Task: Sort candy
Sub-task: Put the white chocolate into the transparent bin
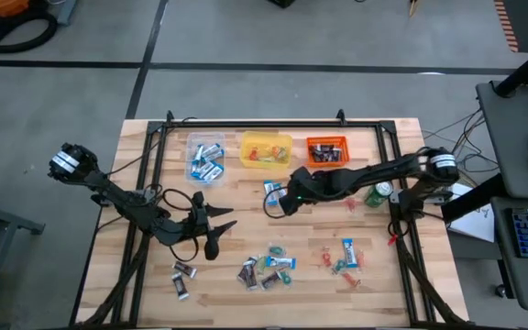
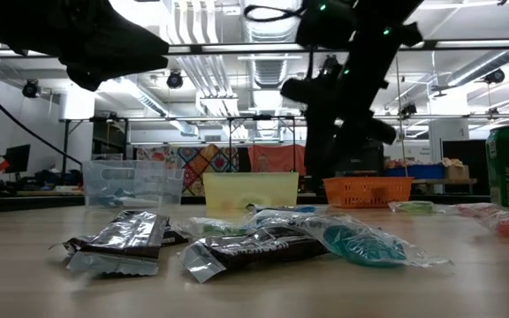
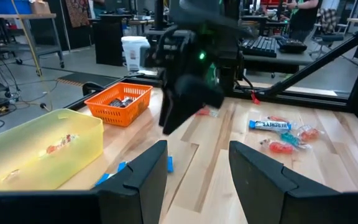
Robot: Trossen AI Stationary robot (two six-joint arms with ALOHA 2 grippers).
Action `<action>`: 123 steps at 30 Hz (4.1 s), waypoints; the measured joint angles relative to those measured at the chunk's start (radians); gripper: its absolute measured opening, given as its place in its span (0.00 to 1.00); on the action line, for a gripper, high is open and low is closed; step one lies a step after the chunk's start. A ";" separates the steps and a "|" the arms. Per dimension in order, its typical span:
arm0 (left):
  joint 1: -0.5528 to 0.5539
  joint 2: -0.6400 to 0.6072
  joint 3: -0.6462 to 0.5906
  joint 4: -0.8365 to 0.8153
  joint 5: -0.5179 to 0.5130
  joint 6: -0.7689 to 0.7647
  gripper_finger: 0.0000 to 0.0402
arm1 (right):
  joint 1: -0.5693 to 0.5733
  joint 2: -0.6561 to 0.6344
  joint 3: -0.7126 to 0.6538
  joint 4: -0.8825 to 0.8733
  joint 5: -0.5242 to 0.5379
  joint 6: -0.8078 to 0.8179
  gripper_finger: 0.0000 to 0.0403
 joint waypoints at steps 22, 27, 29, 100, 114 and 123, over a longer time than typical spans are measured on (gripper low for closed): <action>0.000 0.001 0.001 0.000 -0.003 0.019 0.39 | -0.005 0.434 0.337 -0.165 0.042 -0.104 0.40; 0.000 0.001 0.001 0.000 -0.002 0.011 0.39 | -0.005 0.447 0.349 -0.183 0.034 -0.127 0.23; 0.000 0.001 0.001 0.000 -0.002 0.006 0.39 | -0.004 0.432 0.346 -0.181 0.032 -0.142 0.13; 0.095 0.004 0.001 0.173 0.441 0.125 0.39 | 0.204 0.136 -0.053 1.138 -0.146 -0.920 0.03; 0.141 0.004 0.001 0.218 0.399 0.128 0.13 | 0.203 0.137 -0.053 1.112 -0.140 -0.923 0.08; 0.153 -0.003 0.001 0.195 0.327 0.131 0.04 | 0.202 0.128 -0.053 1.077 -0.077 -0.885 0.37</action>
